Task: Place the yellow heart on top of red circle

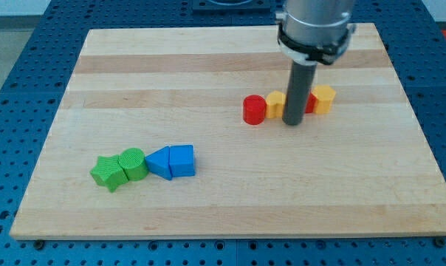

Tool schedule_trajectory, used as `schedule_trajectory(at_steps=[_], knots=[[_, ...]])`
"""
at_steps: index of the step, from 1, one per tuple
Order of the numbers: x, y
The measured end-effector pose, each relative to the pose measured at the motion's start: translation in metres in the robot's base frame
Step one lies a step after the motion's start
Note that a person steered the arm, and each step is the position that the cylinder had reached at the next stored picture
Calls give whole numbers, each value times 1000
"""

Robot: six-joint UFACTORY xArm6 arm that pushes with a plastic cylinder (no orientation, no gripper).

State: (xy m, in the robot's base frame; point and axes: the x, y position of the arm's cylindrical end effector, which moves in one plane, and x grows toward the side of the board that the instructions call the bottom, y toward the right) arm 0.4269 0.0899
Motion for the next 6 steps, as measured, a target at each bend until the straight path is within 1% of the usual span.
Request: schedule_trajectory(at_steps=[1,2,3,5,6], knots=[[-41,-13],[-75,-13],[-89,-15],[-87,31],[-81,26]])
